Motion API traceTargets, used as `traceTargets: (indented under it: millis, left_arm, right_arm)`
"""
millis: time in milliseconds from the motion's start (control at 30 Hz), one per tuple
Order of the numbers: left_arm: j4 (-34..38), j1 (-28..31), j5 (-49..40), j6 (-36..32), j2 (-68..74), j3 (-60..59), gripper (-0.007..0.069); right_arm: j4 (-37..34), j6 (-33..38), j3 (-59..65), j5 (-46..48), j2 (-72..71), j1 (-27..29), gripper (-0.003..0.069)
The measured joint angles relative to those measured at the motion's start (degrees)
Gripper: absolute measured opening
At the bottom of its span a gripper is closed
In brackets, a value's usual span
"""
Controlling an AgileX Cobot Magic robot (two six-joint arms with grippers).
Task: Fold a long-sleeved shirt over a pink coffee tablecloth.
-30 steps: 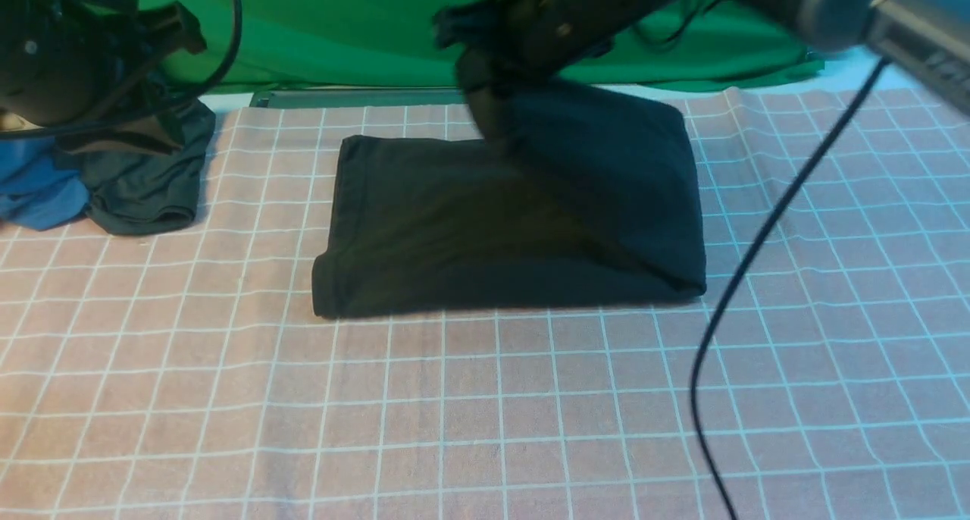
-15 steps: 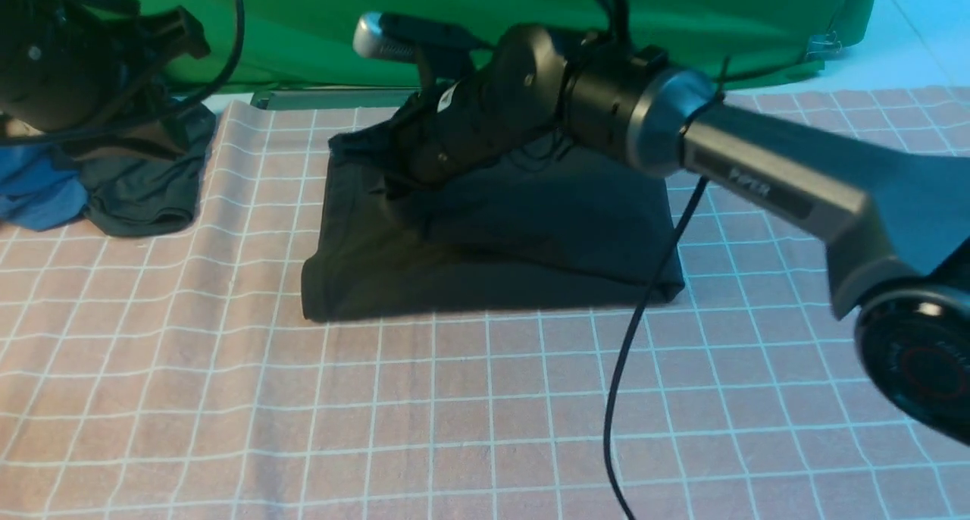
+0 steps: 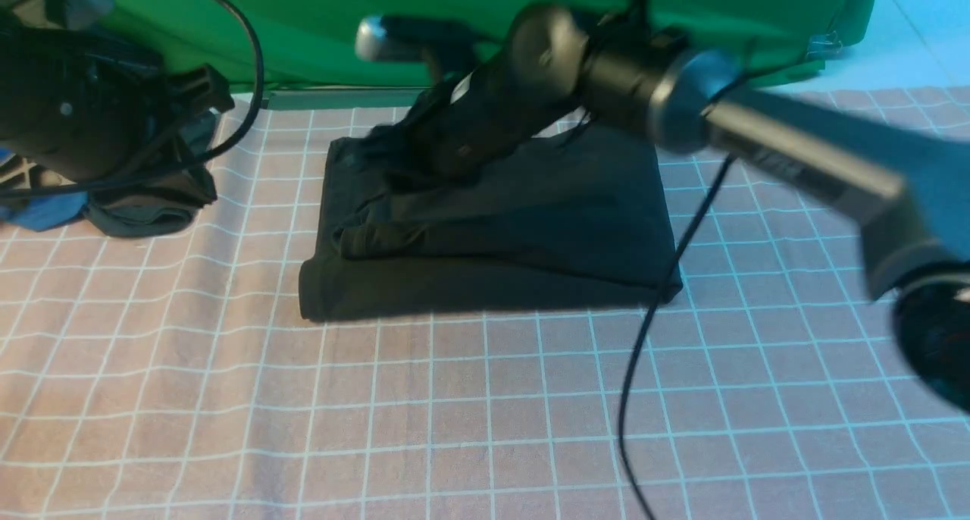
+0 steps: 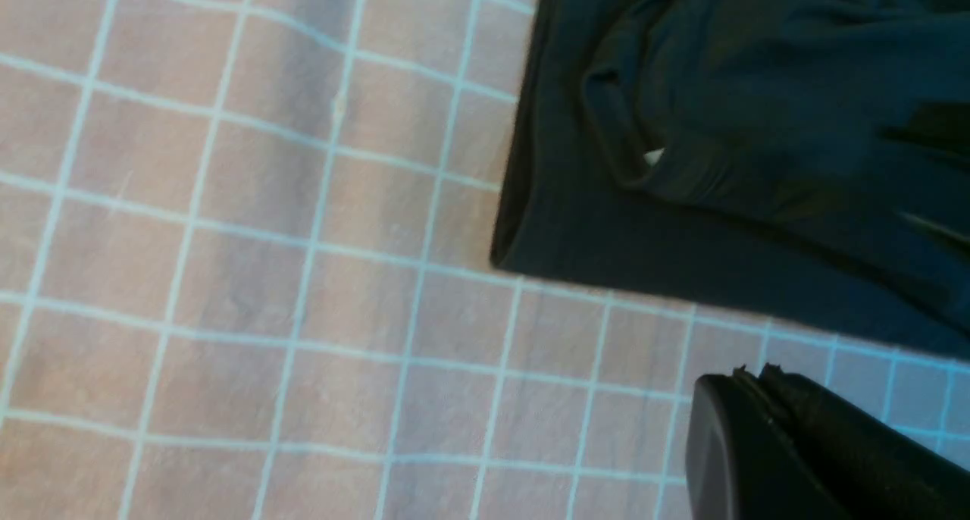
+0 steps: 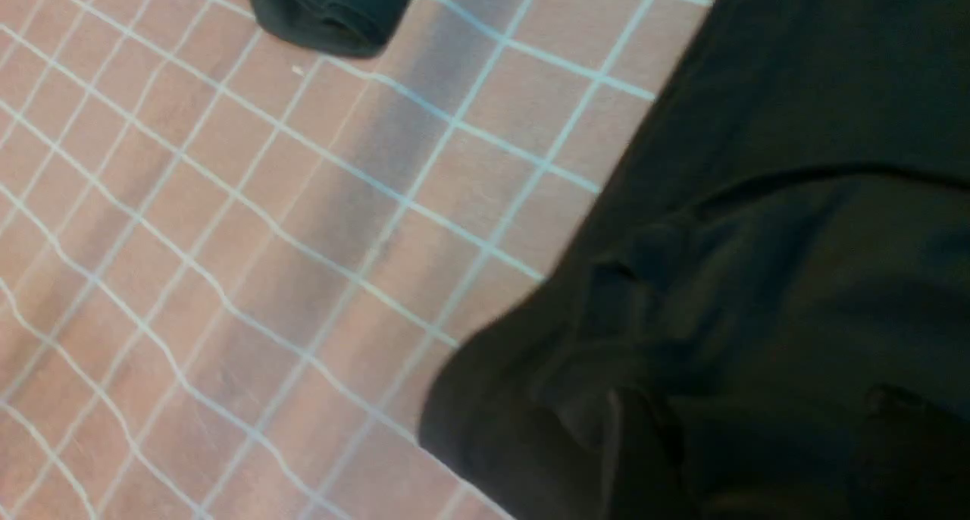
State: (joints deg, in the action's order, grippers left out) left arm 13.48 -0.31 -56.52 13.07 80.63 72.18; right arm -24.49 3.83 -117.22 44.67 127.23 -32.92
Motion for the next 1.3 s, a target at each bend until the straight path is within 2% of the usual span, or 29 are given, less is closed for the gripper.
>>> traceTargets:
  millis: [33, 100, 133, 167, 233, 367, 633, 900, 1033, 1167, 1300]
  left_arm:
    - [0.0, 0.0, 0.2, -0.1, 0.0, 0.0, 0.0013]
    - [2.5, 0.0, 2.4, -1.9, 0.4, 0.0, 0.0013]
    - [4.3, 0.0, 3.3, -3.2, 0.8, 0.0, 0.0013]
    - [4.7, 0.0, 3.5, -3.5, 0.9, 0.0, 0.0013]
    - [10.6, 0.0, 5.6, -7.9, 2.8, 0.0, 0.0013]
    - [17.7, -1.7, 6.5, -13.5, 8.4, 0.9, 0.0013]
    - [16.7, -10.3, 9.7, -13.8, 24.0, 12.9, 0.0013]
    - [15.5, -11.0, 7.7, -13.1, 36.5, 22.4, 0.0013]
    - [8.8, -11.1, 0.7, -7.4, 39.7, 22.7, 0.0013]
    - [3.2, -11.1, -2.1, -2.5, 40.1, 22.3, 0.0013]
    - [2.2, -11.1, -4.7, -0.6, 40.1, 22.3, 0.0013]
  right_arm:
    - [0.4, 0.1, 0.0, 0.8, -0.3, 0.6, 0.0334]
    - [2.7, 0.9, -0.1, 5.6, -4.3, 4.8, 0.0155]
    - [3.3, 1.0, -0.1, 7.3, -5.4, 6.1, 0.0108]
    - [3.4, 1.0, -0.1, 7.6, -5.9, 6.4, 0.0091]
    - [4.5, 1.2, -0.2, 11.5, -7.8, 9.9, 0.0043]
    - [6.5, 2.7, -0.4, 18.7, -8.1, 13.5, 0.0038]
    - [9.5, 4.5, -0.3, 22.9, -5.7, 14.1, 0.0038]
    - [9.7, 5.2, -0.3, 22.2, -5.0, 14.1, 0.0038]
    - [9.8, 5.2, -0.3, 23.9, -1.0, 14.1, 0.0038]
    - [10.5, 4.0, -0.3, 24.8, 3.2, 14.1, 0.0038]
    - [10.6, 2.8, -0.3, 24.9, 5.6, 14.1, 0.0038]
